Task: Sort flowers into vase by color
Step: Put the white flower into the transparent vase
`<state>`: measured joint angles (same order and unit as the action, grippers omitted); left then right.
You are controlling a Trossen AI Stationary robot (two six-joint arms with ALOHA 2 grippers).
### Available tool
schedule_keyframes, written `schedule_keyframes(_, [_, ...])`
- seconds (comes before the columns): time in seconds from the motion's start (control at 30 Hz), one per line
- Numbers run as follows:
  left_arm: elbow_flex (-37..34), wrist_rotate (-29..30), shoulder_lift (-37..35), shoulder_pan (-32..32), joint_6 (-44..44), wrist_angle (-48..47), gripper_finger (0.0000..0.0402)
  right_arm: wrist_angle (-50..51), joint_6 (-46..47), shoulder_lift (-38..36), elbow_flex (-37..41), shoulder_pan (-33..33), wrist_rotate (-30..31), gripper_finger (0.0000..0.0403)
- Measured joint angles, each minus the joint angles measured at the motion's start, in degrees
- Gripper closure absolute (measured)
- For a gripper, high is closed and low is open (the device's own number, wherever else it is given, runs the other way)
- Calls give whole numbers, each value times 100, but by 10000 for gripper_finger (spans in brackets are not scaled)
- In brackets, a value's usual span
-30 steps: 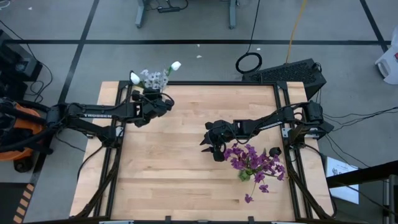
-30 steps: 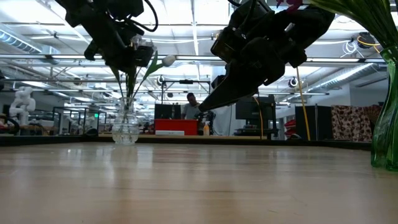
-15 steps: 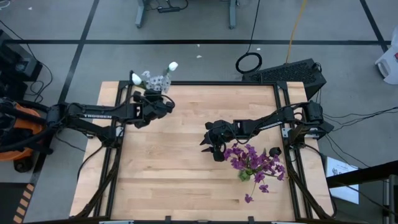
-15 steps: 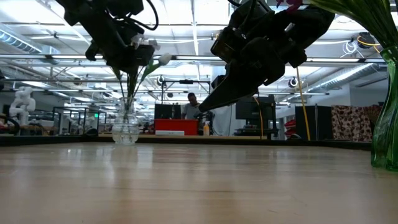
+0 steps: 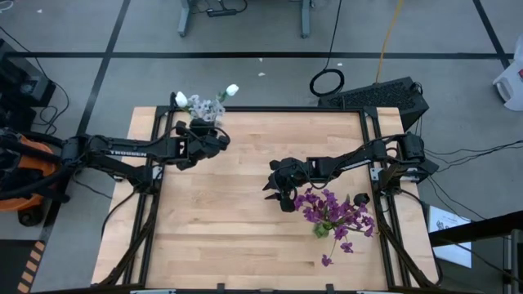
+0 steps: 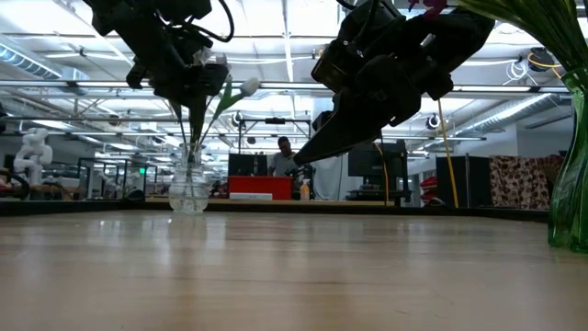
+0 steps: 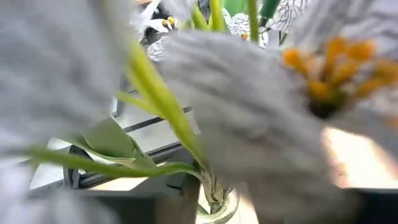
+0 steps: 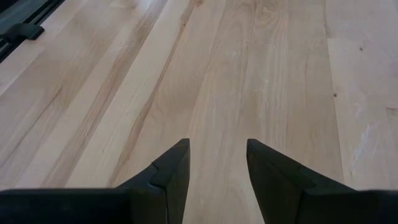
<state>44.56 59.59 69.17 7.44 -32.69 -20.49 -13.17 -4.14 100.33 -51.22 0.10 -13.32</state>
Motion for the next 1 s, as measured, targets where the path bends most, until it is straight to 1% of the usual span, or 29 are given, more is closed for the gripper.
schedule_keyframes(0.17, [0, 6, 0, -33, 0, 2, 230, 0, 0, 0, 0, 1, 0, 252])
schedule_keyframes(0.33, [0, 17, -37, -231, 2, -29, 195, 8, 0, 0, 0, 1, 0, 252])
schedule_keyframes(0.43, [13, 41, -85, -372, 4, -230, 189, 19, 0, 0, 0, 0, 2, 252])
schedule_keyframes(0.67, [52, 41, -236, -820, 0, -497, 189, 26, 0, -2, 2, 1, 2, 252])
schedule_keyframes(1.0, [48, 42, -728, -1231, -4, -924, 189, 31, 0, -2, 2, 0, 2, 252])
